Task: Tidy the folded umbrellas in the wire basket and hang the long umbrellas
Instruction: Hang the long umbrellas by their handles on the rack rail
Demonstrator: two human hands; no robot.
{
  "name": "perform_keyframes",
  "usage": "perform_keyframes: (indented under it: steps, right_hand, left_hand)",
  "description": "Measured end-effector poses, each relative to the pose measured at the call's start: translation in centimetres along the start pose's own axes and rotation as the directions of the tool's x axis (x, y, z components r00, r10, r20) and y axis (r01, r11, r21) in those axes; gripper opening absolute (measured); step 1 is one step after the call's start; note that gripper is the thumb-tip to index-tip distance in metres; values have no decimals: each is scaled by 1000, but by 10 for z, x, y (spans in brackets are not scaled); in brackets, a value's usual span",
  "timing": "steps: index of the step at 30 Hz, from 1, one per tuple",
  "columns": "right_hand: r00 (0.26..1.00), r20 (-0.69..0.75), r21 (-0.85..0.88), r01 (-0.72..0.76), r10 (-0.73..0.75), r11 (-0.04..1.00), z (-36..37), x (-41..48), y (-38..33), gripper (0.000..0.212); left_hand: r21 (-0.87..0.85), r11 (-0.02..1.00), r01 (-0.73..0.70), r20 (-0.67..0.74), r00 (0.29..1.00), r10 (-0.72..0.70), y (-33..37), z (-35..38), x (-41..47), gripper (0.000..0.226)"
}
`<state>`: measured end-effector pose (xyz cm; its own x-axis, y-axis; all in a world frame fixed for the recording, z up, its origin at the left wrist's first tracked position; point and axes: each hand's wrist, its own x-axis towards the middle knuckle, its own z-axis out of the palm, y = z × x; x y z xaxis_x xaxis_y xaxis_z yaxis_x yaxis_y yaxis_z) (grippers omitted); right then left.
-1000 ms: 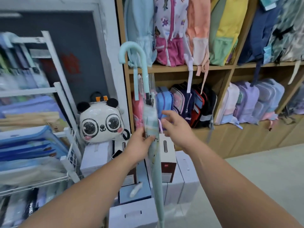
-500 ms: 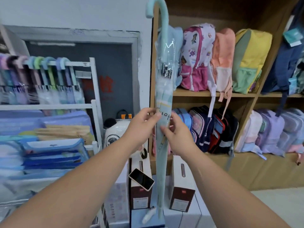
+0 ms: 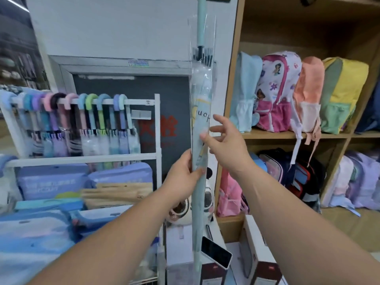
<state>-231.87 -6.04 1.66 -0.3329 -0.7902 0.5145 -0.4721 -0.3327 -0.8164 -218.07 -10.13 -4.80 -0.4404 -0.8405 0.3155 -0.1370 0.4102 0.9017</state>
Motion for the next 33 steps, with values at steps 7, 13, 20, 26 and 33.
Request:
perform_keyframes:
  steps: [7, 13, 20, 26, 33]
  right_hand:
    - [1000, -6, -123, 14, -14, 992, 60, 32, -20, 59]
    - [995, 30, -136, 96, -93, 986, 74, 82, -50, 73]
    - [984, 38, -74, 179, -177, 981, 79, 138, -63, 54]
    - [976, 126, 98, 166, -178, 981, 91, 176, -53, 57]
    - [949, 267, 149, 133, -169, 980, 109, 199, -56, 71]
  left_hand:
    - [-51, 995, -87, -21, 996, 86, 3, -52, 42, 38]
    - [33, 992, -123, -113, 986, 126, 27, -83, 82, 41]
    - [-65, 997, -35, -24, 999, 33, 41, -103, 104, 78]
    - [-63, 997, -42, -178, 984, 30, 35, -105, 121, 77]
    - [-35, 998, -57, -263, 964, 45, 40, -128, 140, 71]
